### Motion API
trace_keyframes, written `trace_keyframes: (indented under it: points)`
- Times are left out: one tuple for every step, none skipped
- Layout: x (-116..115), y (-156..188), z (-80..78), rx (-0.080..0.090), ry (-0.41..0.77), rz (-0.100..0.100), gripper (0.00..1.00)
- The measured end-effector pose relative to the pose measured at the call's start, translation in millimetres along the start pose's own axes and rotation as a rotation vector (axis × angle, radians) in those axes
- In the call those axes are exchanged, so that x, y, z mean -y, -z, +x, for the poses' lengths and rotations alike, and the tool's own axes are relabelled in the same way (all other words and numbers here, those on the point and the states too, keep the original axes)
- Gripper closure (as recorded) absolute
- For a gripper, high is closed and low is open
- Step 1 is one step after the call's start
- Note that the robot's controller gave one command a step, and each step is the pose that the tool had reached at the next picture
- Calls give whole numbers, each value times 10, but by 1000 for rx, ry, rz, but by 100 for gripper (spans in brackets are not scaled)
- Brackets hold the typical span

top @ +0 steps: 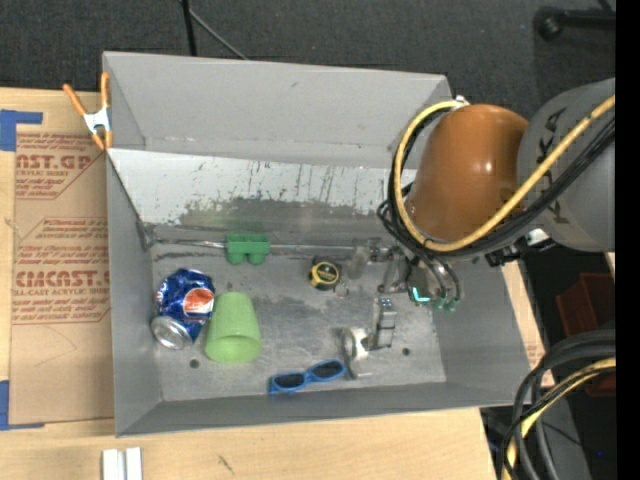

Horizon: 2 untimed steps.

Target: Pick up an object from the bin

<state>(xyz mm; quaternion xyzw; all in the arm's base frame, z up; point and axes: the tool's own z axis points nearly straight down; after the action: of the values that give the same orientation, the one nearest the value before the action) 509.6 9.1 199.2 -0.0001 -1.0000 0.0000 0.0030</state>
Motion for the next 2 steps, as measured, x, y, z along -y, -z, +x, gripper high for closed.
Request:
trace_keyframes:
  points:
    - [-161, 663, -289, 14, 234, 1, 0]
    - [-158, 646, -280, 9, 233, 0, 100]
